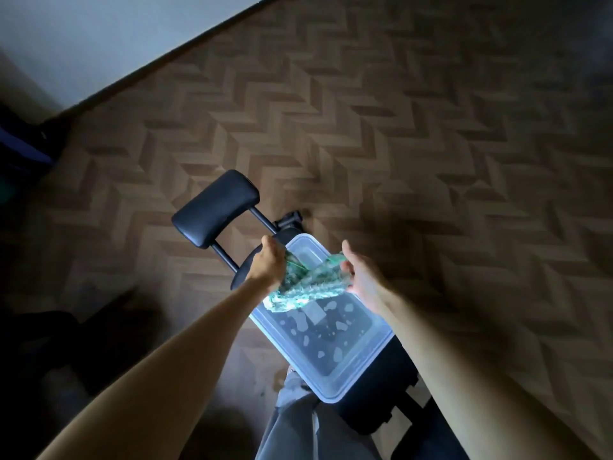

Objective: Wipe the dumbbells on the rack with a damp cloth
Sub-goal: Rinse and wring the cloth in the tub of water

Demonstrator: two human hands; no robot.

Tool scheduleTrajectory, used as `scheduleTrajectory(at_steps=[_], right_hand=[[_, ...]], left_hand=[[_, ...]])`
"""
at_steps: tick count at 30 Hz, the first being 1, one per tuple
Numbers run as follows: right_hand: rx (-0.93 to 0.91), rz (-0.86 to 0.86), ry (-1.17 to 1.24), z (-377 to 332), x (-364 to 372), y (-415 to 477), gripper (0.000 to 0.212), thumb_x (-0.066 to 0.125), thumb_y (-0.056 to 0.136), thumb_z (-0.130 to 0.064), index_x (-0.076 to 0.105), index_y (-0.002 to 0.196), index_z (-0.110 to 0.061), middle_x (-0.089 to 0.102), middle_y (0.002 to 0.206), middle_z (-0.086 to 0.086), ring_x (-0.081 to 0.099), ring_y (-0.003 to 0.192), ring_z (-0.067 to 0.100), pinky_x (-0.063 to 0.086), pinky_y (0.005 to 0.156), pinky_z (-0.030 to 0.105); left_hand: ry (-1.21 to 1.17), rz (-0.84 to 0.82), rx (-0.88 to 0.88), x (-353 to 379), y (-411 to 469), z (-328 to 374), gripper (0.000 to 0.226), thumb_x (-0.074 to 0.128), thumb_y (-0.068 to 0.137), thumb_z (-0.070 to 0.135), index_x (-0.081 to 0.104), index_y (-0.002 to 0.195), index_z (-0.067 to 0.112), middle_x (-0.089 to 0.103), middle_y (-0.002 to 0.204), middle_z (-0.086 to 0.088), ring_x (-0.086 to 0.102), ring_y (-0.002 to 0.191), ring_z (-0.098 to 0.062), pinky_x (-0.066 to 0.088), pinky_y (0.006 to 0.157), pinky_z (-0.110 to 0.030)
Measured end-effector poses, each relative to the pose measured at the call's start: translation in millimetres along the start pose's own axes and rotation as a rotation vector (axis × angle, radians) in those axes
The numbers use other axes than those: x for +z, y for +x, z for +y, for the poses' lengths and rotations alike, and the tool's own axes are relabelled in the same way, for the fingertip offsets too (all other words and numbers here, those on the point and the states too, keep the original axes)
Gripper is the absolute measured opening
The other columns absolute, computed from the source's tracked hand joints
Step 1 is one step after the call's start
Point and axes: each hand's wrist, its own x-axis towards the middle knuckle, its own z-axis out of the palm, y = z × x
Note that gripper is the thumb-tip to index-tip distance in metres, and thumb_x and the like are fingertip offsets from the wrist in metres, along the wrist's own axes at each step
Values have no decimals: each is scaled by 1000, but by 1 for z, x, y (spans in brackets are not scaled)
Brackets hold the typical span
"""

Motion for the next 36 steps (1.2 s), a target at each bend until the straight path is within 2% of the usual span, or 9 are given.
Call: scheduleTrajectory(at_steps=[3,8,15,22,26,28,34,35,36], right_hand=[[47,-218,-110,-6,3,-5,43,69,73,-53,50,98,-25,53,108,8,52,102,24,43,90,38],[255,-609,-235,-2,-7,-13,82,57,80,17,35,140,-35,40,139,5,45,126,26,37,107,37],[24,-287,-398,9,-14,-13,50,69,76,2,56,116,-24,58,120,8,59,105,20,49,97,34],[-28,-391,-231,14,-30,-27,69,67,76,7,42,126,-35,52,120,6,57,109,25,41,103,42],[-73,-366,-953,21,-32,-20,63,76,71,-9,51,126,-25,42,129,6,50,113,23,37,99,28],[-145,-199,-1233,23,-29,-18,18,68,82,-14,63,99,-10,36,114,9,46,101,21,38,79,21],[4,-1,-853,41,-35,-2,18,66,79,-19,55,72,-6,39,98,2,45,93,17,37,67,20],[63,19,-750,45,-36,1,17,66,78,-21,58,74,-7,43,90,4,39,87,16,19,75,20],[94,44,-678,50,-36,4,25,67,79,-25,62,89,-3,35,90,-2,48,87,19,33,104,38]], left_hand=[[47,30,-16,-5,6,6,19,16,100,21,31,99,8,51,93,-19,48,77,-28,32,62,-33],[109,-6,-77,-11,12,4,27,25,100,23,28,119,4,57,102,-23,50,80,-26,39,68,-36],[171,-458,-132,-35,-1,-10,106,76,74,41,6,148,12,23,151,-10,30,133,-29,35,100,-36],[-184,-367,-26,-32,-11,-28,95,82,67,12,20,137,27,38,131,-11,42,119,-28,40,100,-37],[221,-452,47,-37,-15,-40,58,81,47,56,57,94,32,48,120,-9,50,108,-25,45,97,-41],[443,-486,41,-37,-17,-44,37,80,56,50,59,81,33,40,115,-4,46,105,-22,44,93,-32],[425,-369,28,-17,-6,-53,28,70,78,29,63,92,6,51,91,-3,42,88,-17,36,76,-28],[313,-362,-24,-11,-1,-55,28,70,77,28,62,89,4,51,84,-4,43,80,-17,35,71,-27],[199,-339,-71,-4,5,-57,28,71,75,25,62,89,2,51,81,-5,43,75,-18,34,68,-27]])
